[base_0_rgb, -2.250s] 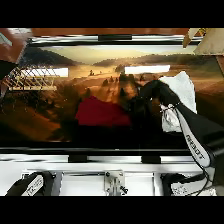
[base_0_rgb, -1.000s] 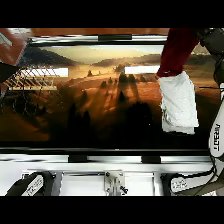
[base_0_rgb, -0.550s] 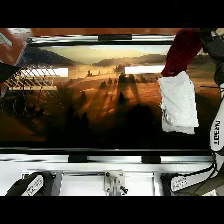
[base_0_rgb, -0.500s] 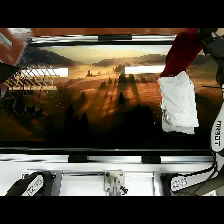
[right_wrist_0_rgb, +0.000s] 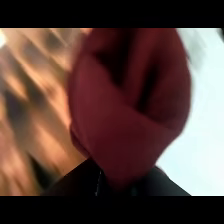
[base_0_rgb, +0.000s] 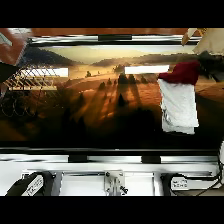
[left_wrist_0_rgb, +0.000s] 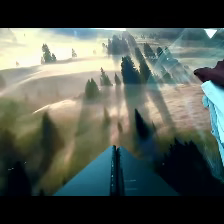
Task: Fold the shirts.
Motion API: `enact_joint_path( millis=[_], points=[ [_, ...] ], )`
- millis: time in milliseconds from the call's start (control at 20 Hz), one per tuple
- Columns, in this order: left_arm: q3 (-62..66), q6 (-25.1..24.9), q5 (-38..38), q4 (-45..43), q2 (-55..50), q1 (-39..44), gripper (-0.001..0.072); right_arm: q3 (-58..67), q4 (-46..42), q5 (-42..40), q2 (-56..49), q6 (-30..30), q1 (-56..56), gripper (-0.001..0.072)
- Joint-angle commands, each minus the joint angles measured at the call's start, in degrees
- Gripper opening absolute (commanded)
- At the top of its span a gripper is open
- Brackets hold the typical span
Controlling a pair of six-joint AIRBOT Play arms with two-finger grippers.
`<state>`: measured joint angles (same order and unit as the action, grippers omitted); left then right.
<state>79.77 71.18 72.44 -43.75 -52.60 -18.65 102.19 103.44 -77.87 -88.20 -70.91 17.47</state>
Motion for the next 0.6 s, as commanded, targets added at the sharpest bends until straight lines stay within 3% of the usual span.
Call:
enact_joint_path(
  millis=[0,200,550],
  points=[
    [0.0,0.0,-0.1,0.0,0.0,0.0,0.0034,-1.5,-4.2,-15.5,0.6,5.7,-0.2,0.0077],
    [0.0,-0.3,-0.2,0.0,0.0,0.0,0.0034,-7.0,-4.1,-18.6,0.6,11.9,-0.2,0.0077],
    [0.0,-1.1,-0.2,0.0,0.0,0.0,0.0034,-13.5,-4.4,-22.9,0.6,15.3,-0.2,0.0077]
  ],
)
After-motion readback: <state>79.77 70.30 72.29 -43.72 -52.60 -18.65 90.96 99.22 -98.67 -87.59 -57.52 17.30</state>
